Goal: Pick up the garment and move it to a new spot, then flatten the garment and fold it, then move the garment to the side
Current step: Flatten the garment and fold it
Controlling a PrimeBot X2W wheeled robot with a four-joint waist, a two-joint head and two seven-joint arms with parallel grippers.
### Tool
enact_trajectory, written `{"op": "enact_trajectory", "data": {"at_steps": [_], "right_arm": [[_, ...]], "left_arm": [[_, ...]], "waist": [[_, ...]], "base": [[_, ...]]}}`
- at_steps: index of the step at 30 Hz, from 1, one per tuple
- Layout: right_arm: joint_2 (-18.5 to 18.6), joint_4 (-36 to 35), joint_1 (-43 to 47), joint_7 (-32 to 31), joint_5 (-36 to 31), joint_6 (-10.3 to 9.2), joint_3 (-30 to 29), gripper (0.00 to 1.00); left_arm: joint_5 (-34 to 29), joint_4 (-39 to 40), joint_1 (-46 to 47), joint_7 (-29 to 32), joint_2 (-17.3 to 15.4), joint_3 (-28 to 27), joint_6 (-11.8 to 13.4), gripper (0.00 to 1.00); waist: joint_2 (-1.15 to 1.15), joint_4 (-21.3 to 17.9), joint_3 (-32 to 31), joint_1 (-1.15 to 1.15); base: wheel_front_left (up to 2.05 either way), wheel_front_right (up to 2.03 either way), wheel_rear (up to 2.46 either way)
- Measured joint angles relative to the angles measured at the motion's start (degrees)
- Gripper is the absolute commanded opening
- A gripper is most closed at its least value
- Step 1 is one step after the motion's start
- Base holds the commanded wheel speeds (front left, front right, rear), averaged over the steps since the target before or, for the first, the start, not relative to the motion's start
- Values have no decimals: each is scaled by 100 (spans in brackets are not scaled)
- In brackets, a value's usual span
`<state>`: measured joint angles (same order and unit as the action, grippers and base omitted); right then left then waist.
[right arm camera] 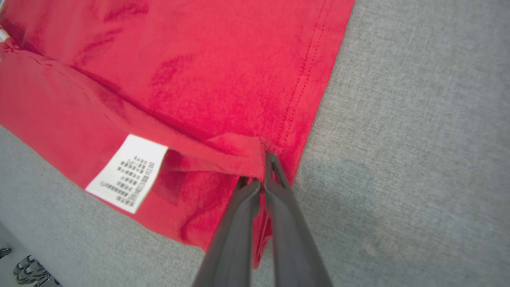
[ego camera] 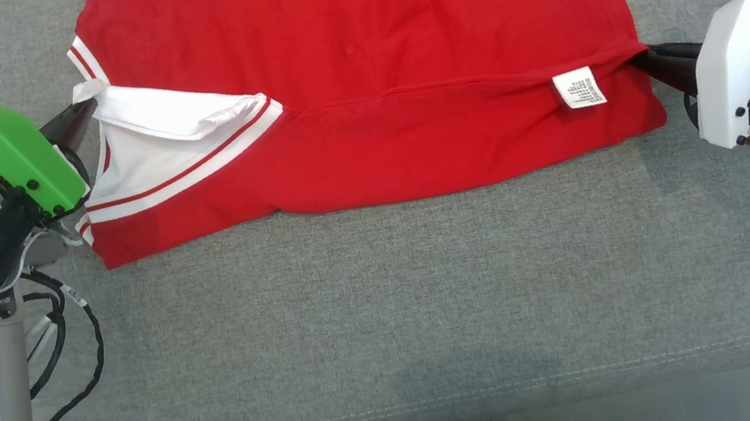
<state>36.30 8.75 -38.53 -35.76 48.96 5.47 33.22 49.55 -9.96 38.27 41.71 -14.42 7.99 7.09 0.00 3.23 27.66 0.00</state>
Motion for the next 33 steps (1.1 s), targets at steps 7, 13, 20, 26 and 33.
{"op": "enact_trajectory", "data": {"at_steps": [7, 13, 20, 26, 33], "right_arm": [[-110, 102, -131, 428, -270, 7, -18, 100], [-157, 194, -250, 1115, -660, -52, -219, 100], [-135, 425, 46, 1648, -671, -104, -350, 100], [-55, 468, 656, 1924, -655, -105, -344, 100], [-68, 296, 1233, 2037, -603, -101, -162, 100]], "left_arm": [[-91, -114, 59, -130, 45, 31, 0, 100], [-101, -169, 58, -336, 59, -59, -1, 100], [-46, -77, -258, -694, 87, -313, -94, 100], [213, 67, -873, -925, 233, -478, -219, 100], [381, 285, -1783, -991, 279, -575, -279, 100]], "waist": [[0, -6, -18, 0], [0, -17, -51, 0], [0, -16, -226, 0], [0, 2, -454, 0], [0, -9, -733, 0]], "base": [[0, 0, 0], [0, 0, 0], [0, 0, 0], [0, 0, 0], [0, 0, 0]]}}
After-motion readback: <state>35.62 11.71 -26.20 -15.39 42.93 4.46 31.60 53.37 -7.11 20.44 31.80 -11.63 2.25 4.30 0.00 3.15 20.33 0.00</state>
